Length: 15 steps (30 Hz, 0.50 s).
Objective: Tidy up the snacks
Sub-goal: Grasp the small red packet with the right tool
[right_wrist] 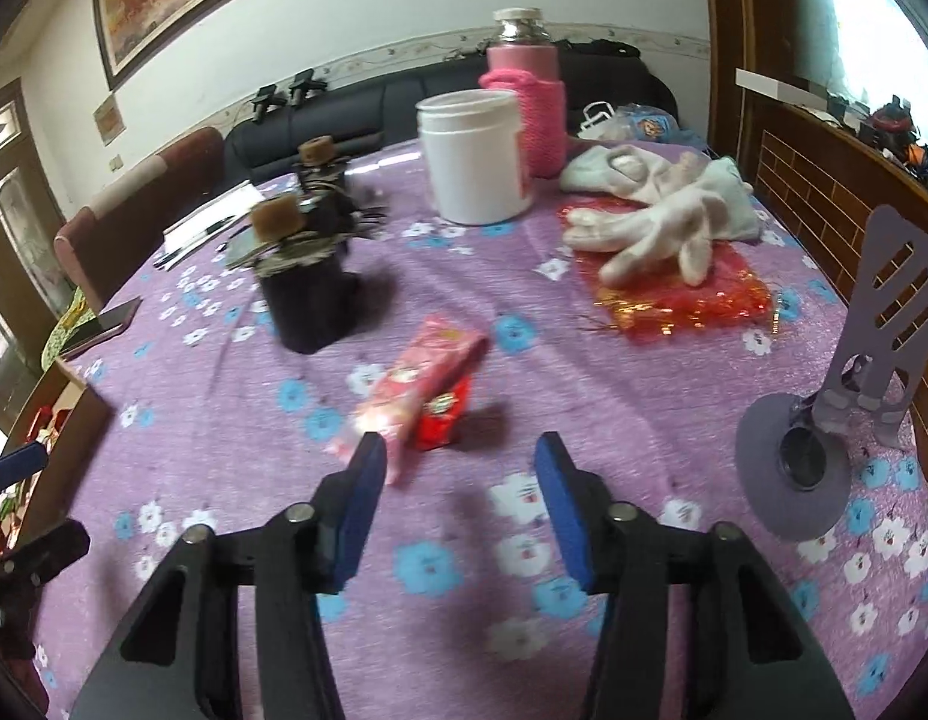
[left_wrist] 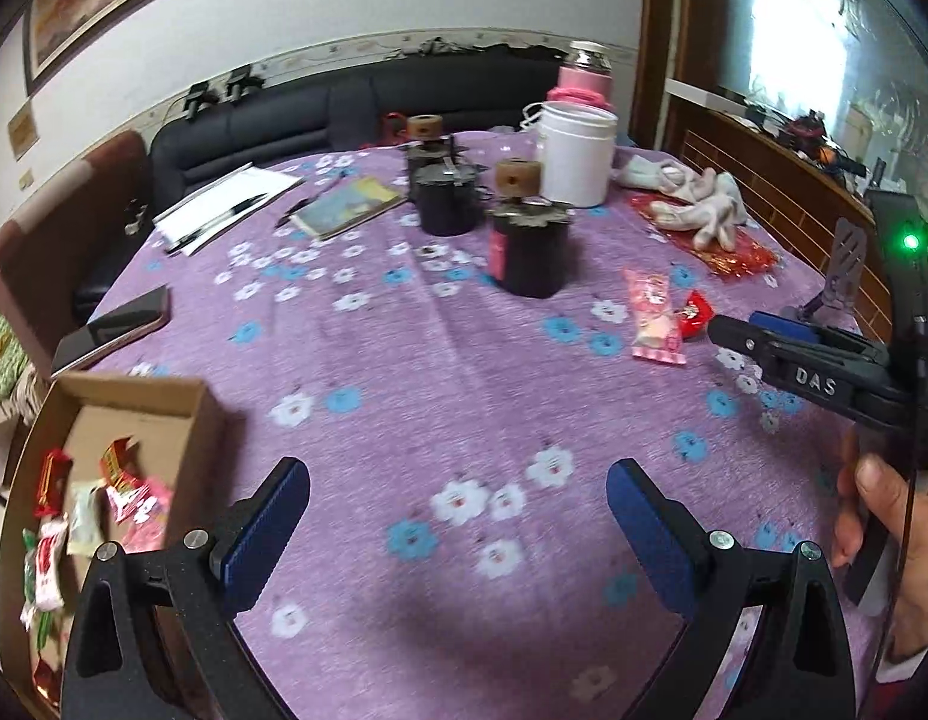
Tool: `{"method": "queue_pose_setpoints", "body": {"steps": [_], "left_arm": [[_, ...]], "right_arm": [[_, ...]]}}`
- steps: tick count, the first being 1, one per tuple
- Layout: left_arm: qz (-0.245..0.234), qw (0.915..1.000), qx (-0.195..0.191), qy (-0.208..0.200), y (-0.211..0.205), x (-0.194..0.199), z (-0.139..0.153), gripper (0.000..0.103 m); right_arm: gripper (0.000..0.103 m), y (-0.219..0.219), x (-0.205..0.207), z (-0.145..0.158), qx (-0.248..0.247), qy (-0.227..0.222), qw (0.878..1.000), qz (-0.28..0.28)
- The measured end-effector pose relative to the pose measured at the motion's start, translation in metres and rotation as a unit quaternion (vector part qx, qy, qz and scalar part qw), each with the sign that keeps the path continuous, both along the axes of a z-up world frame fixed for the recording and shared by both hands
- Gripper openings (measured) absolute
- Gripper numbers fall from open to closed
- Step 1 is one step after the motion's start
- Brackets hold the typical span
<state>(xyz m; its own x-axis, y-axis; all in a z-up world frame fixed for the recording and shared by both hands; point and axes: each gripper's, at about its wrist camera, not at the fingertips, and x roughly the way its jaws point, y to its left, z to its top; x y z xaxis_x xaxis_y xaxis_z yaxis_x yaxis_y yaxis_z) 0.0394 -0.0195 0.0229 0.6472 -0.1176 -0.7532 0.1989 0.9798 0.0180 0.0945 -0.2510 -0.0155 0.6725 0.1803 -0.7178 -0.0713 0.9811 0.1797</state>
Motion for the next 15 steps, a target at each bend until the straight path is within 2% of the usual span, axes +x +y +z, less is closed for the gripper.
{"method": "queue_pose_setpoints", "body": {"steps": [3, 9, 15], "left_arm": [[-0.008, 1.0000, -0.003, 0.005, -0.009, 0.003, -0.004, 0.101], [-0.008, 0.9998, -0.004, 0.017, -0.013, 0.008, -0.013, 0.101], [-0.001, 0.9997, -0.009, 0.021, -0.010, 0.011, -0.015, 0.101]], "right_arm": [[0.042, -0.005, 0.009, -0.004, -0.005, 0.007, 1.000, 0.002], [0.028, 0.005, 0.023, -0.014, -0.016, 0.020, 0.999, 0.037], [0.023, 0.016, 0.034, -0.021, -0.017, 0.026, 0.998, 0.059]]}}
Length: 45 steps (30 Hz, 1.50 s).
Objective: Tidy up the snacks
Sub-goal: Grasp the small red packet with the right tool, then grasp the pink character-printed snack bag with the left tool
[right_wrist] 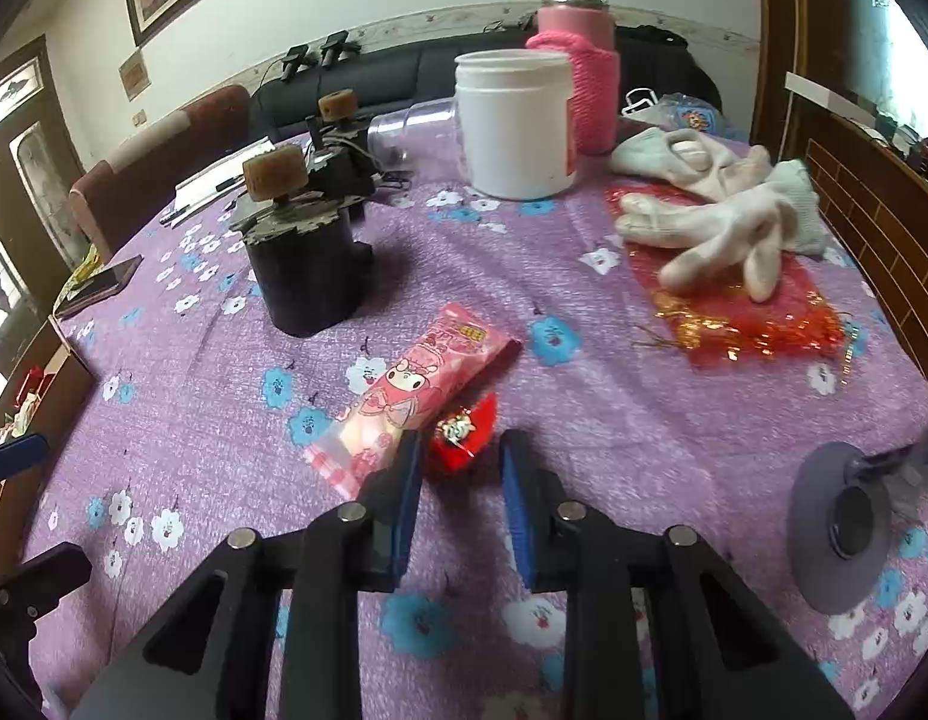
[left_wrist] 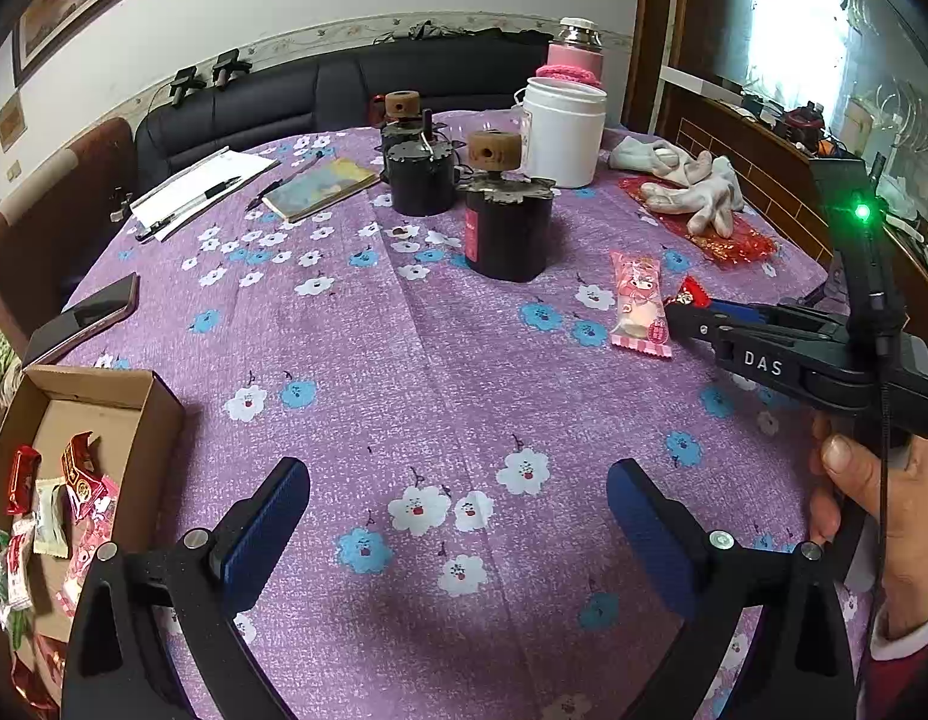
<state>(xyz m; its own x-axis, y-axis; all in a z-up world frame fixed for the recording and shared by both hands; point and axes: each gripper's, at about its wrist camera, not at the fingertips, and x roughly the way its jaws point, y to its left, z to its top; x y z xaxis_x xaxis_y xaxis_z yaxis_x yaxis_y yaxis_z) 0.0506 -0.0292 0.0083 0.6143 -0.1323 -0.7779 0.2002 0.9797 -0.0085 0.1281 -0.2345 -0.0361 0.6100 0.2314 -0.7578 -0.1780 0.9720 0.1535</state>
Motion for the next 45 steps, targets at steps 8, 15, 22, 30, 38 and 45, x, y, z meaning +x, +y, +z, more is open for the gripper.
{"method": "queue_pose_setpoints", "body": {"steps": [8, 15, 22, 30, 38, 45], "left_arm": [[0.004, 0.9999, -0.003, 0.009, 0.002, 0.006, -0.004, 0.101], [-0.017, 0.9998, 0.009, 0.008, -0.023, 0.024, -0.002, 0.100], [-0.056, 0.9983, 0.016, -0.004, -0.076, 0.055, -0.002, 0.100], [-0.065, 0.9977, 0.005, 0.021, -0.119, 0.096, -0.024, 0.100], [-0.045, 0.9984, 0.002, 0.034, -0.128, 0.121, -0.038, 0.083], [-0.074, 0.9969, -0.007, 0.025, -0.136, 0.120, -0.035, 0.026]], "right_arm": [[0.023, 0.006, 0.015, -0.004, -0.002, 0.003, 1.000, 0.001], [0.014, -0.006, 0.003, 0.002, 0.021, -0.005, 1.000, -0.012], [0.014, -0.053, -0.061, 0.027, 0.082, -0.041, 0.994, -0.058], [0.014, -0.081, -0.108, 0.027, 0.140, -0.064, 0.984, -0.092], [0.014, -0.087, -0.116, 0.023, 0.163, -0.080, 0.978, -0.098], [0.014, -0.091, -0.115, 0.018, 0.174, -0.078, 0.976, -0.104]]}}
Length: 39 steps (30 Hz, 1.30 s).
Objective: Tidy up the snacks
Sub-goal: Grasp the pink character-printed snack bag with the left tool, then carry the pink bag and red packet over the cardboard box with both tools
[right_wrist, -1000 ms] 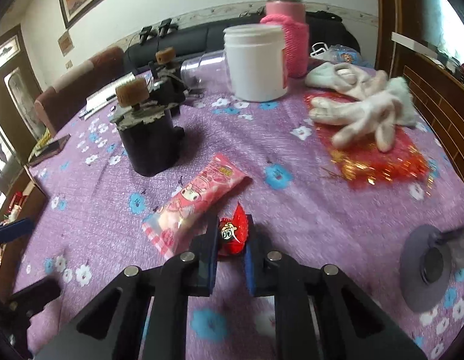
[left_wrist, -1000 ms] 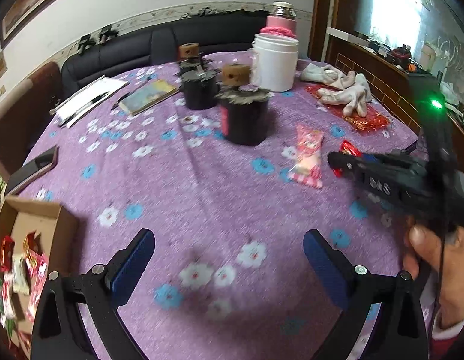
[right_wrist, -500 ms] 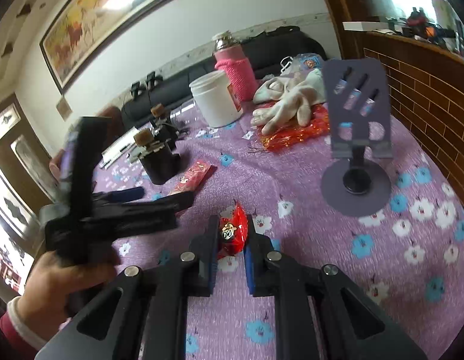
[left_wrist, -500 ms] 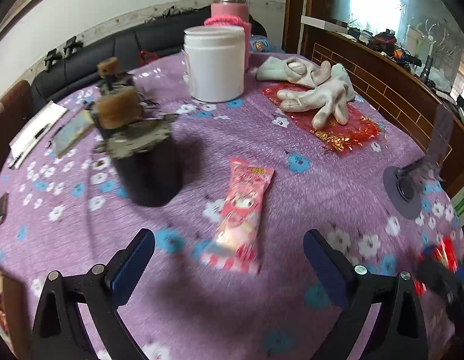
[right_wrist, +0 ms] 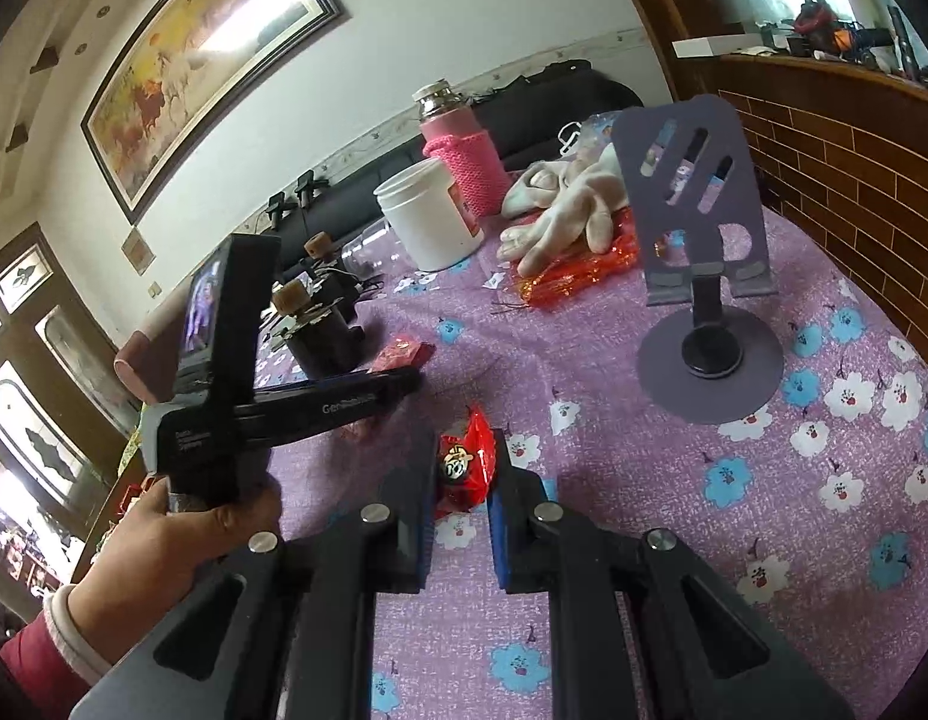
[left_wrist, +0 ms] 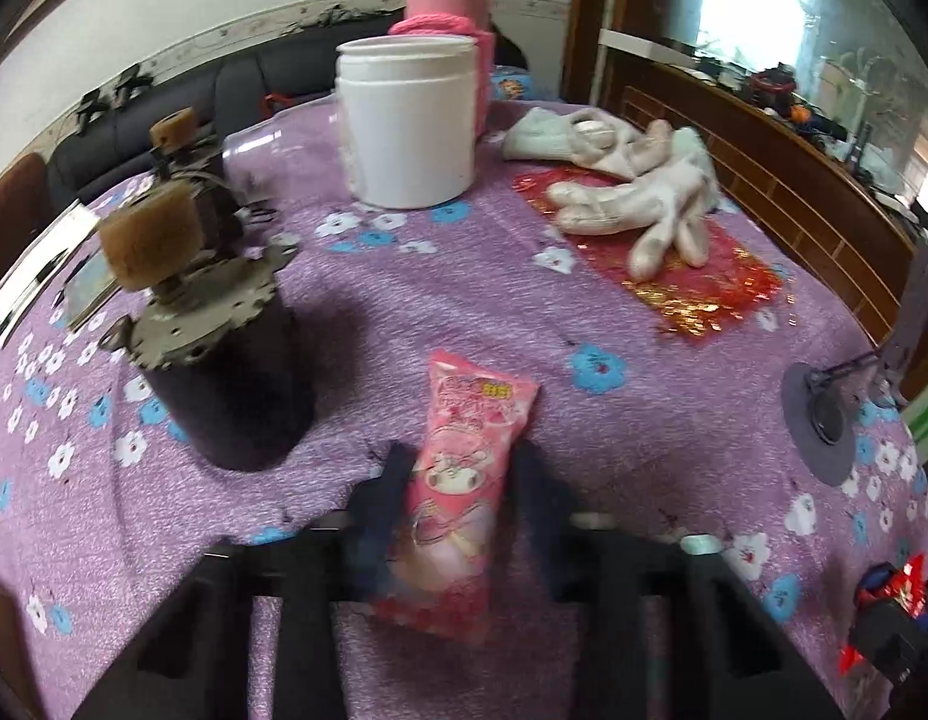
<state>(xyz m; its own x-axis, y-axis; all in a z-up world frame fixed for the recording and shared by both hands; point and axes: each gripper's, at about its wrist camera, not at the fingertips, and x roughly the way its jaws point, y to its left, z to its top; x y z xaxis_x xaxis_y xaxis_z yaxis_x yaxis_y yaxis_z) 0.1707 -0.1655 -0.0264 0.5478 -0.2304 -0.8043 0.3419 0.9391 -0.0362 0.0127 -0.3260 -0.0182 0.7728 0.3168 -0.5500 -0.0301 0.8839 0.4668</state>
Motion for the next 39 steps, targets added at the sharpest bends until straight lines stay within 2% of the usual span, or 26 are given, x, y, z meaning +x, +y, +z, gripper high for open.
{"method": "queue_pose_setpoints", "body": {"steps": [7, 16, 23, 29, 39], "left_arm": [[0.004, 0.9999, 0.007, -0.013, 0.011, -0.024, 0.003, 0.024], [0.065, 0.9970, 0.013, -0.041, 0.065, -0.075, 0.020, 0.024], [0.098, 0.9935, 0.008, -0.056, 0.107, -0.118, 0.037, 0.024], [0.110, 0.9910, 0.019, -0.074, 0.128, -0.156, 0.050, 0.024], [0.134, 0.9866, 0.017, -0.091, 0.163, -0.195, 0.064, 0.024]], "right_arm": [[0.014, -0.003, -0.003, 0.003, 0.000, -0.008, 1.000, -0.010], [0.014, 0.011, -0.005, 0.009, -0.006, -0.020, 1.000, 0.006], [0.014, 0.040, -0.019, 0.010, -0.010, -0.017, 0.999, 0.036], [0.014, 0.072, -0.038, 0.007, -0.007, -0.014, 0.998, 0.064], [0.014, 0.119, -0.060, 0.008, -0.010, -0.010, 0.995, 0.101]]}}
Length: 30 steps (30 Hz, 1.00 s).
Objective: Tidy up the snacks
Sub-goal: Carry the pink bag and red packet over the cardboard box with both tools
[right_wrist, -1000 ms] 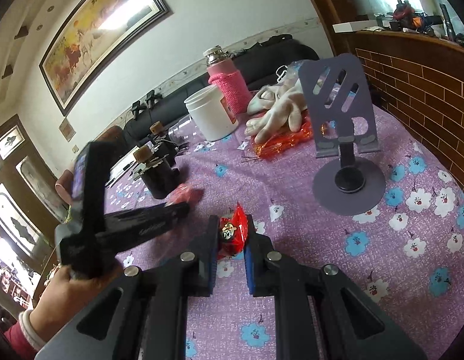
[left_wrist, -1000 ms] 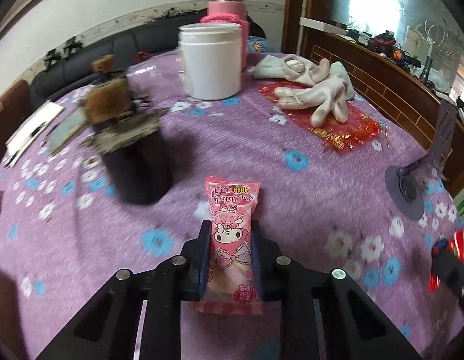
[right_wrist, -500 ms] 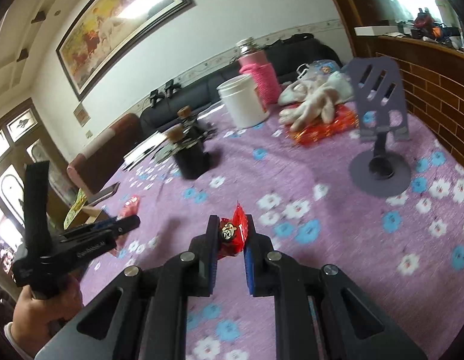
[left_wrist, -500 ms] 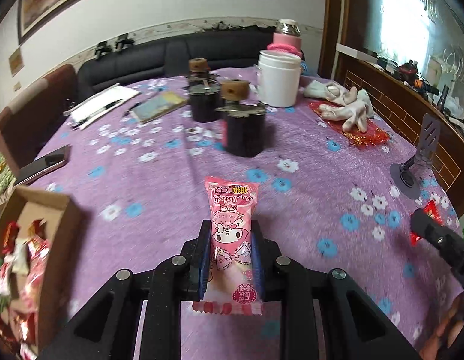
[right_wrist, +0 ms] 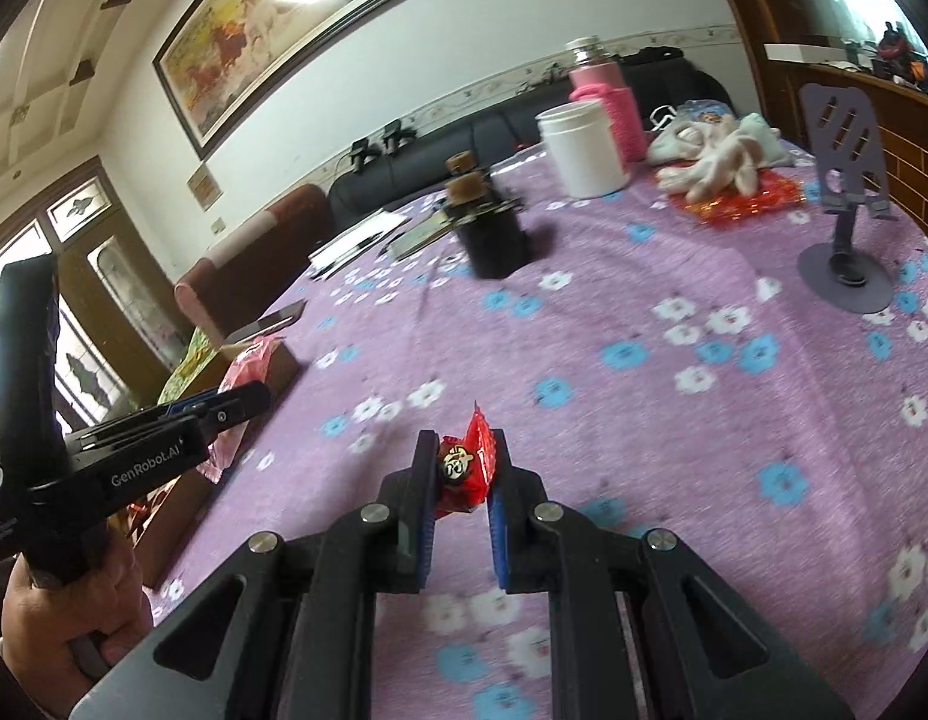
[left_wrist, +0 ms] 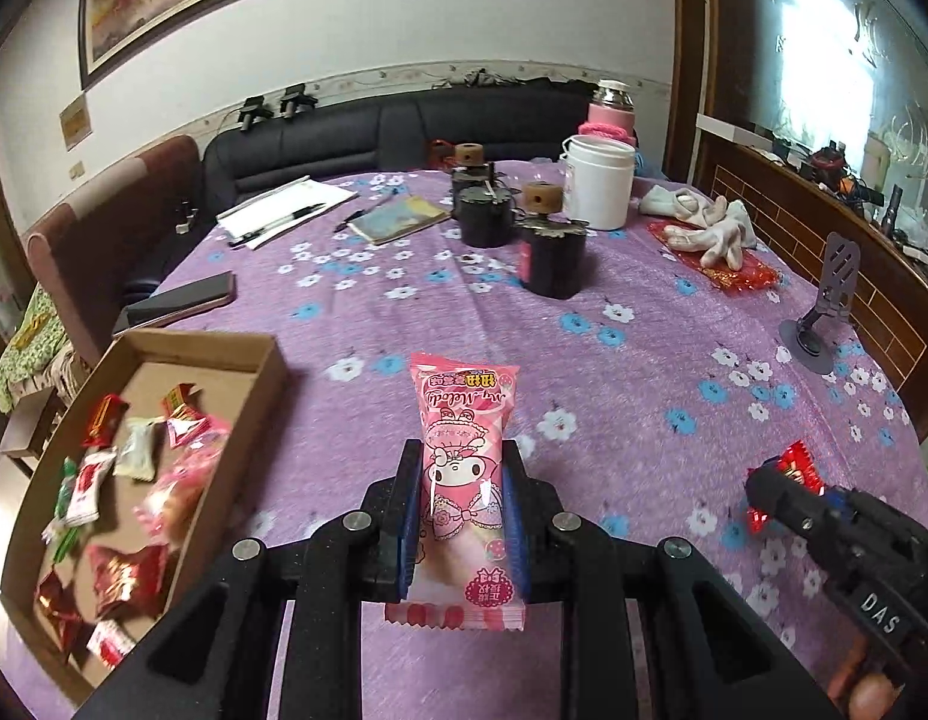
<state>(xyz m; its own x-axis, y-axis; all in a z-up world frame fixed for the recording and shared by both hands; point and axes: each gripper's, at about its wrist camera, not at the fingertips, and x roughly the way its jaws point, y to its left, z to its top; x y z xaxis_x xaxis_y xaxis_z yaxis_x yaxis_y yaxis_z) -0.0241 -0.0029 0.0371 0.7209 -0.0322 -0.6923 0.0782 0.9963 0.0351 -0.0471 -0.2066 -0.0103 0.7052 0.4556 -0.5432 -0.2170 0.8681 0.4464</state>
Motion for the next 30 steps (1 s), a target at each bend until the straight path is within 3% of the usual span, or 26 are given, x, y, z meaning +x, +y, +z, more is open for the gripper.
{"method": "queue_pose_setpoints", "body": {"steps": [30], "left_arm": [[0.078, 0.9962, -0.036, -0.012, 0.120, -0.061, 0.001, 0.024]], "right_arm": [[0.014, 0.131, -0.023, 0.034, -0.050, -0.022, 0.992, 0.111]]}}
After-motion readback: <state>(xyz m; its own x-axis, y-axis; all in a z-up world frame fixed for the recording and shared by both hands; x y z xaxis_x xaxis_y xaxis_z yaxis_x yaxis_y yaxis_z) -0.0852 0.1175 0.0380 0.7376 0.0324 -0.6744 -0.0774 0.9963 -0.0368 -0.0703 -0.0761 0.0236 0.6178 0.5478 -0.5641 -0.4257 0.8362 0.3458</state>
